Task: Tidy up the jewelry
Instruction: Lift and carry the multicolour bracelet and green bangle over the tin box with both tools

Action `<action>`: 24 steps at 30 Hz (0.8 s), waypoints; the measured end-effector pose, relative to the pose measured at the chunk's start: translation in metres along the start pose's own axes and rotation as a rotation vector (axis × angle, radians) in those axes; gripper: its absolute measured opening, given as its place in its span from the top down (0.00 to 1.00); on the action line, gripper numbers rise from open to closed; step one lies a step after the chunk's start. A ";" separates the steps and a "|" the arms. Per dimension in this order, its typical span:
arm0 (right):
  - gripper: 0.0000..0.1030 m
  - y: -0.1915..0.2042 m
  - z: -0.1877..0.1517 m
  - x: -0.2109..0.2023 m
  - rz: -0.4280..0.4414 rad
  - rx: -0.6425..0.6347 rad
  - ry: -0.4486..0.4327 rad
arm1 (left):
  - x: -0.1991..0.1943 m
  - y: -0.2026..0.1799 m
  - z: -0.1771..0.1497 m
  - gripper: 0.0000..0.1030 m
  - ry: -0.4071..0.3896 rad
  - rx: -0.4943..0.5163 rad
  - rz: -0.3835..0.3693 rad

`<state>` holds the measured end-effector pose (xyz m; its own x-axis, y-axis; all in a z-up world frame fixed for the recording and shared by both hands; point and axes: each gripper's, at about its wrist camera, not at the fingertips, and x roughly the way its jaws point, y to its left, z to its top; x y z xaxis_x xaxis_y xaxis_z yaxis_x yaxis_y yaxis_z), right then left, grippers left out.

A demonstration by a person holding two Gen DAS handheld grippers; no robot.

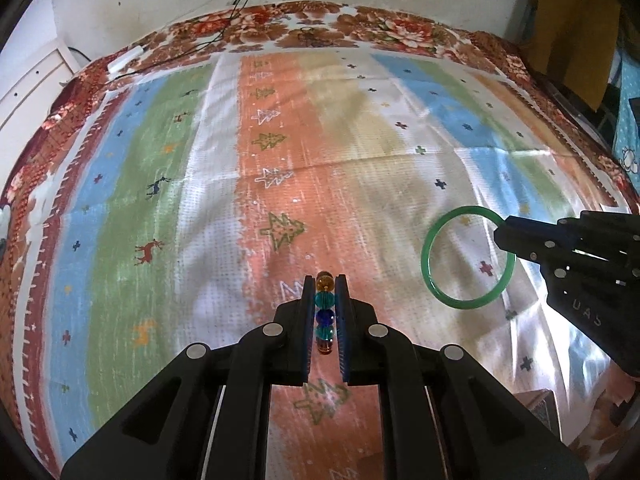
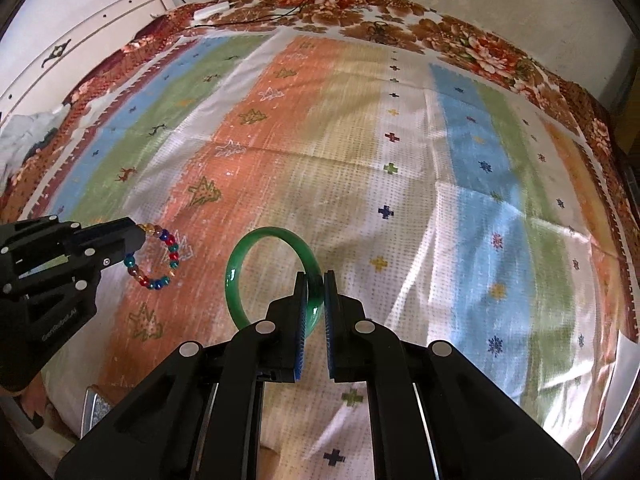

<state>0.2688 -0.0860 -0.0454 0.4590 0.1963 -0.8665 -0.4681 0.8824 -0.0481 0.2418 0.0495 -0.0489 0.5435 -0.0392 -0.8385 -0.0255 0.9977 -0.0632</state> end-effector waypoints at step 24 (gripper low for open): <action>0.91 -0.001 -0.025 -0.053 0.042 0.007 -0.095 | -0.057 -0.023 -0.014 0.91 -0.098 0.002 -0.043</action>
<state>0.2256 -0.1085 -0.0117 0.5090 0.2723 -0.8166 -0.4832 0.8755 -0.0092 0.2000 0.0282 -0.0076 0.6236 -0.0766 -0.7780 0.0010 0.9953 -0.0971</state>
